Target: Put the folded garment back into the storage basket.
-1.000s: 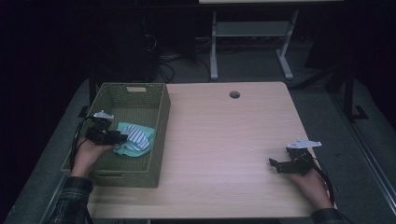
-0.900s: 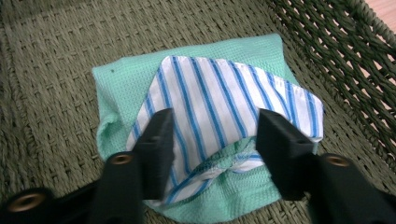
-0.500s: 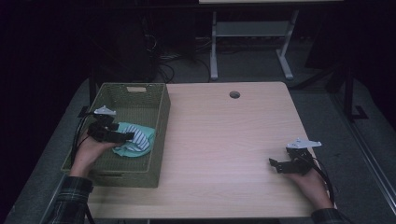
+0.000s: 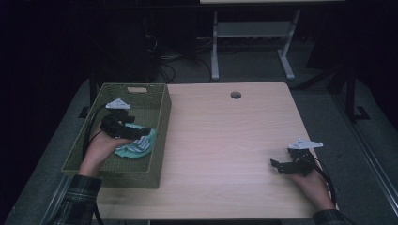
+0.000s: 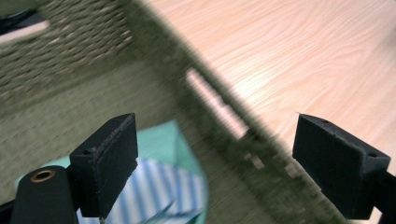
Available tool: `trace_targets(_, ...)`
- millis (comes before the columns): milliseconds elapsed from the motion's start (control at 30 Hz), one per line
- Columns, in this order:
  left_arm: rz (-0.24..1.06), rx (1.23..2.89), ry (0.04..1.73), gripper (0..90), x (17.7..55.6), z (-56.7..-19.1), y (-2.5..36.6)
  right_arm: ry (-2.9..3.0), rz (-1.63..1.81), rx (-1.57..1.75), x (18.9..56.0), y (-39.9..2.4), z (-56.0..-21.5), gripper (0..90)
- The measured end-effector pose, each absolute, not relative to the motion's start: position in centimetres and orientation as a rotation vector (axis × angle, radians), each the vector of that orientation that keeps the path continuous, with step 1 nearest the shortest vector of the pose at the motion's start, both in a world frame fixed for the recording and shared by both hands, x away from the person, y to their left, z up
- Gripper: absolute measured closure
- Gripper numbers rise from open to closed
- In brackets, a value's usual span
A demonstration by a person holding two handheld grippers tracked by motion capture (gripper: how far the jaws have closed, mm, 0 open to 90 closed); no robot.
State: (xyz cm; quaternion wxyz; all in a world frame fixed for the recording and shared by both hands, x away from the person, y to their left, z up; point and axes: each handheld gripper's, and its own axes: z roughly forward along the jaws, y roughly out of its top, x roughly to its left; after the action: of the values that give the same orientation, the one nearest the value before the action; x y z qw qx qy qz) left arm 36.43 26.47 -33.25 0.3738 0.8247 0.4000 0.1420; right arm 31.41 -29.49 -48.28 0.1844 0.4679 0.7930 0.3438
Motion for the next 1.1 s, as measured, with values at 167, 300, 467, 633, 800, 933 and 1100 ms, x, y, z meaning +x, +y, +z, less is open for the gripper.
trace_targets(167, 0.350, 2.116, 0.954, 13.5, 36.2, -32.7, 23.9, 2.235, 0.969, 1.318, 31.4, -29.5, -48.3, 10.4)
trace_targets(300, 0.335, 2.126, 0.919, 13.7, 36.2, -32.7, 22.4, 2.236, 0.969, 1.318, 31.4, -29.5, -48.3, 10.4)
trace_targets(467, 0.298, 2.145, 0.851, 13.7, 36.0, -33.2, 19.3, 2.236, 0.969, 1.317, 31.4, -29.5, -48.3, 10.3)
trace_targets(633, 0.258, 2.151, 0.794, 13.9, 35.4, -33.9, 16.5, 2.237, 0.969, 1.317, 31.4, -29.5, -48.3, 10.4)
trace_targets(800, 0.244, 2.167, 0.746, 13.9, 34.8, -34.9, 13.7, 2.237, 0.969, 1.316, 31.4, -29.5, -48.3, 10.3)
trace_targets(933, 0.248, 2.191, 0.718, 13.9, 34.4, -36.0, 11.9, 2.238, 0.969, 1.315, 31.4, -29.5, -48.3, 10.4)
trace_targets(1100, 0.230, 2.209, 0.711, 13.9, 34.0, -37.9, 10.5, 2.240, 0.970, 1.312, 31.4, -29.5, -48.3, 10.4)
